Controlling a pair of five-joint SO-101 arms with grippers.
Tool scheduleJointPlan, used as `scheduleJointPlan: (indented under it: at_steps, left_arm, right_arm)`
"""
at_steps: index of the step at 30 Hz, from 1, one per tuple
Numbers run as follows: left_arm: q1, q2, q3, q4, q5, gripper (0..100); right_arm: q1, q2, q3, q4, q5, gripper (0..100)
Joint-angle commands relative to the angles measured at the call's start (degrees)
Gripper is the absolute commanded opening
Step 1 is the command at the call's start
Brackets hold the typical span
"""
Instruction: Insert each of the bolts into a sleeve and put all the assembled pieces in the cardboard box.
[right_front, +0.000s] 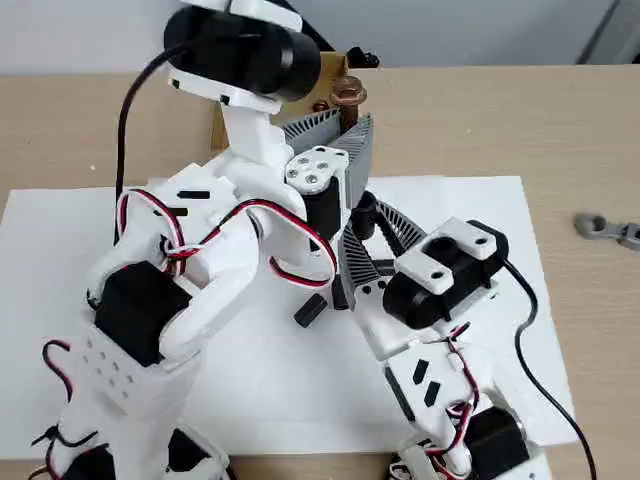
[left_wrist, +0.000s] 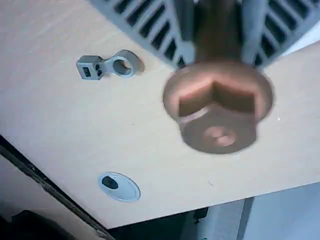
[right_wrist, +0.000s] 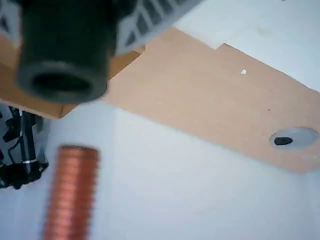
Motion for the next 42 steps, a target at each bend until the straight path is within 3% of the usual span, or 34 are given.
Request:
scheduleJointPlan:
  at_steps: [1, 14, 22, 28, 42]
  left_arm:
    - [-0.1, -0.2, -0.3, -2.0, 0.6, 1]
    - [-0.1, -0.6, 5.3, -4.7, 3.4, 1]
    - [0.3, -0.8, 5.1, -1.8, 3.4, 1]
    - [5.0, -5.5, 6.1, -0.4, 3.1, 1]
    - [5.3, -6.1, 9.3, -0.4, 2.6, 1]
  right_arm:
    - [0.5, -0.7, -0.3, -1.3, -0.7, 0.5]
    - [0.5, -0.7, -0.3, -1.1, -0.7, 0.5]
    - [0.5, -0.7, -0.3, -1.2, -0.7, 0.5]
    - [0.5, -0.4, -0.3, -1.4, -0.7, 0.5]
    - [0.5, -0.2, -0.3, -1.5, -0.7, 0.5]
